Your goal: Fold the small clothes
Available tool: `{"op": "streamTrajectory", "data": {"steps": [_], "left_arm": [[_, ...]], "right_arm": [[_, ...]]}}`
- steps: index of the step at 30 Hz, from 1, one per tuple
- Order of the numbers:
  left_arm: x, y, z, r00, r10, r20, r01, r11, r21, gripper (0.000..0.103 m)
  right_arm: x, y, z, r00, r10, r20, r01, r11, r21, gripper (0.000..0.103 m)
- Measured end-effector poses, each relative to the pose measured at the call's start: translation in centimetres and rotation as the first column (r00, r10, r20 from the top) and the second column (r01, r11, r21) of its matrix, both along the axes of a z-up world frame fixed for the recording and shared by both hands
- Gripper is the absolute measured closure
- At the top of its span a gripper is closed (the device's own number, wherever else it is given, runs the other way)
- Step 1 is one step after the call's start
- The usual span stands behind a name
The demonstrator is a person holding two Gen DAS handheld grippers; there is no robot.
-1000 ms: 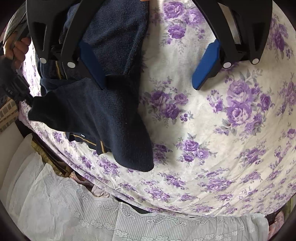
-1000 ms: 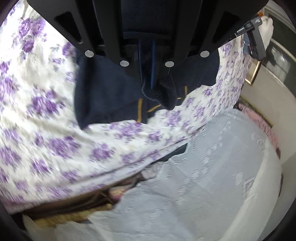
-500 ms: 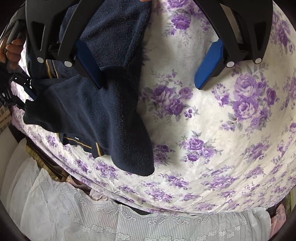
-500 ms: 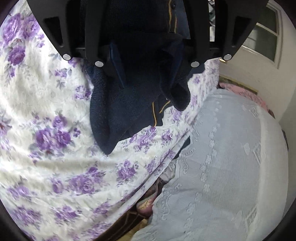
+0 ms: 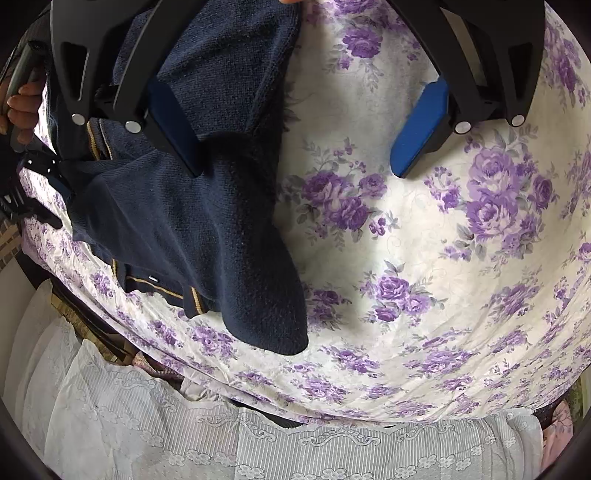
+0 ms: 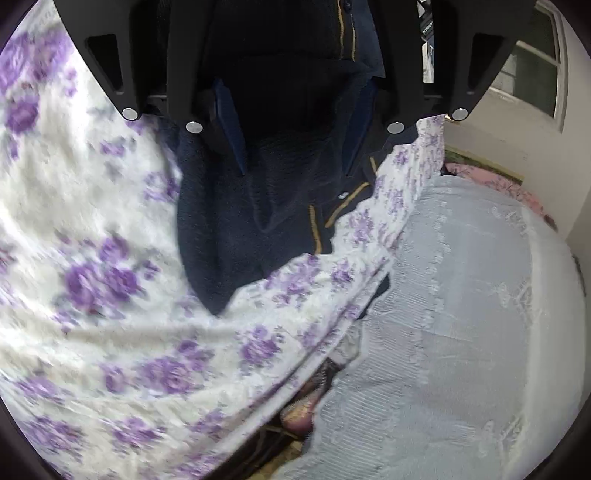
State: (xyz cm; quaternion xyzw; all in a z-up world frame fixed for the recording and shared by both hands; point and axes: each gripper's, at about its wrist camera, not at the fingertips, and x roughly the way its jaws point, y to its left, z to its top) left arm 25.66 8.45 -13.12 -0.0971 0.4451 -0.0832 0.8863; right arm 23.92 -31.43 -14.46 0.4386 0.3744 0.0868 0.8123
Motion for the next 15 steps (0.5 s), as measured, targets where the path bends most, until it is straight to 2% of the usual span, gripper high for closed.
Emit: {"op": "streamTrajectory", "data": {"steps": [4, 6, 9, 11, 12, 13, 15], "left_arm": [[0.0, 0.0, 0.0, 1.0, 0.0, 0.001, 0.0, 1.0, 0.005, 0.005], [0.0, 0.0, -0.1, 1.0, -0.001, 0.002, 0.001, 1.0, 0.007, 0.005], [-0.1, -0.1, -0.2, 1.0, 0.0, 0.003, 0.0, 1.0, 0.006, 0.005], [-0.1, 0.0, -0.1, 1.0, 0.001, 0.002, -0.001, 1.0, -0.001, 0.005], [-0.1, 0.1, -0.1, 1.0, 0.003, 0.0, -0.003, 1.0, -0.012, 0.005], [0.0, 0.4, 0.1, 1.0, 0.009, -0.004, -0.009, 0.999, -0.035, 0.005], [0.5, 1.1, 0.4, 0.999, 0.029, -0.021, -0.03, 0.997, -0.072, 0.005]], "right_arm": [[-1.0, 0.8, 0.2, 1.0, 0.026, -0.002, -0.026, 0.999, 0.046, 0.05], [-0.3, 1.5, 0.0, 0.999, 0.041, -0.008, -0.04, 0.998, 0.056, 0.05], [1.7, 1.6, -0.3, 1.0, 0.003, -0.006, -0.002, 0.999, 0.047, 0.052], [2.7, 1.5, -0.4, 1.0, -0.03, -0.003, 0.03, 0.999, 0.014, 0.071], [3.0, 1.5, -0.4, 0.999, -0.034, 0.016, 0.035, 0.999, -0.006, 0.086], [3.1, 1.5, -0.3, 0.999, -0.041, 0.029, 0.042, 0.998, -0.039, 0.09], [2.2, 1.4, 0.0, 0.996, -0.067, 0.065, 0.071, 0.995, -0.071, 0.091]]}}
